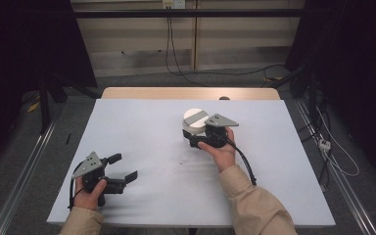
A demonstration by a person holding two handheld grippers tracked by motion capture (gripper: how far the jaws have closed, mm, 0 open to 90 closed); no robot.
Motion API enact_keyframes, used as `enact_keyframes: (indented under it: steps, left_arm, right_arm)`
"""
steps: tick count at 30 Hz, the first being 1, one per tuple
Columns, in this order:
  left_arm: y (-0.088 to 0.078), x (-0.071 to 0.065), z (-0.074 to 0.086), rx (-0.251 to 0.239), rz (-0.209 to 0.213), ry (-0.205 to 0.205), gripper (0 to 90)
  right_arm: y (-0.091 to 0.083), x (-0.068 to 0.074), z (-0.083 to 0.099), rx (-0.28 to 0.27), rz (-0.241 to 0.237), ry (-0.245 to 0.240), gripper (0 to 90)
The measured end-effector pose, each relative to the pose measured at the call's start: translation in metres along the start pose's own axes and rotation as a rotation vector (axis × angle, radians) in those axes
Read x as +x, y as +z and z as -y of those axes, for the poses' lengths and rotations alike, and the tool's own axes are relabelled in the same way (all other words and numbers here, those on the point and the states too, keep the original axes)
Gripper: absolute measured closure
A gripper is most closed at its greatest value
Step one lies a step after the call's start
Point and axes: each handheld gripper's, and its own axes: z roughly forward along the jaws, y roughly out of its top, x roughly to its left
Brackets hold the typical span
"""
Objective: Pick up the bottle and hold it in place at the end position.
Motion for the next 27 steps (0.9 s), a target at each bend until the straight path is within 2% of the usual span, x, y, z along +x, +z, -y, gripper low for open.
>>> enact_keyframes:
  steps: [27]
  left_arm:
    - [0.001, 0.0, 0.001, 0.004, 0.007, -0.004, 3.6]
  right_arm:
    - [0.015, -0.004, 0.011, 0.052, -0.002, -0.008, 18.6]
